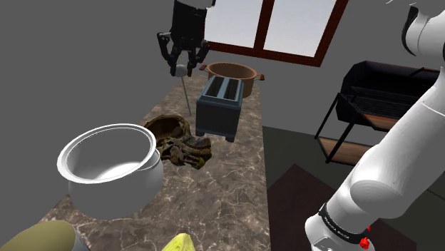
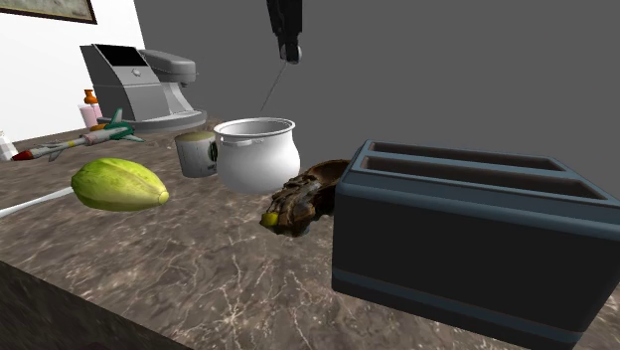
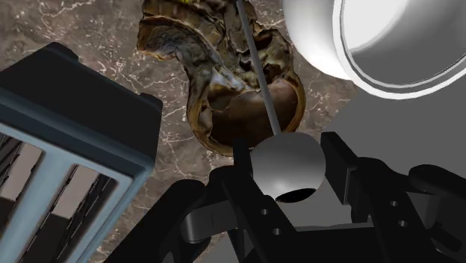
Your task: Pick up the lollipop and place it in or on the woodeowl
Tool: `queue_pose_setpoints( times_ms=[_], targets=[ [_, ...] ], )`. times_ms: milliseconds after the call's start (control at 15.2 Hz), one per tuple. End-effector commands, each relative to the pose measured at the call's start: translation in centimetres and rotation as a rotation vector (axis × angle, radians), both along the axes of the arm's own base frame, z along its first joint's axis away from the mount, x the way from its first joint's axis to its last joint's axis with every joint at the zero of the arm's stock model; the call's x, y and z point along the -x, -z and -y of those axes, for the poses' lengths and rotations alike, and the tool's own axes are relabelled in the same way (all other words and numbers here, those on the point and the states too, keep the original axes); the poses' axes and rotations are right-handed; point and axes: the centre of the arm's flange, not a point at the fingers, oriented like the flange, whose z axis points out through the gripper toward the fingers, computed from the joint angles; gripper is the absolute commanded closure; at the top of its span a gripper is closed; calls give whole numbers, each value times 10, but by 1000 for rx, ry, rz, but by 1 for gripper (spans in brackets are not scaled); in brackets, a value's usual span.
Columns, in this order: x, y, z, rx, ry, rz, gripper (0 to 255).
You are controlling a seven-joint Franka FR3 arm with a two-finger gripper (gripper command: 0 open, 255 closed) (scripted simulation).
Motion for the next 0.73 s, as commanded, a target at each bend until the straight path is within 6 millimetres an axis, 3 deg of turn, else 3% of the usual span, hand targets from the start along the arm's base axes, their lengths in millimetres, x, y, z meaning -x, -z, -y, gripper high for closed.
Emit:
queue_pose_setpoints(
  times_ms=[0, 66, 660],
  targets=[
    [-27, -8, 7, 0, 0, 0, 255],
    [-32, -10, 9, 0, 0, 0, 255],
    [-32, 38, 9, 0, 0, 0, 255]
  ],
)
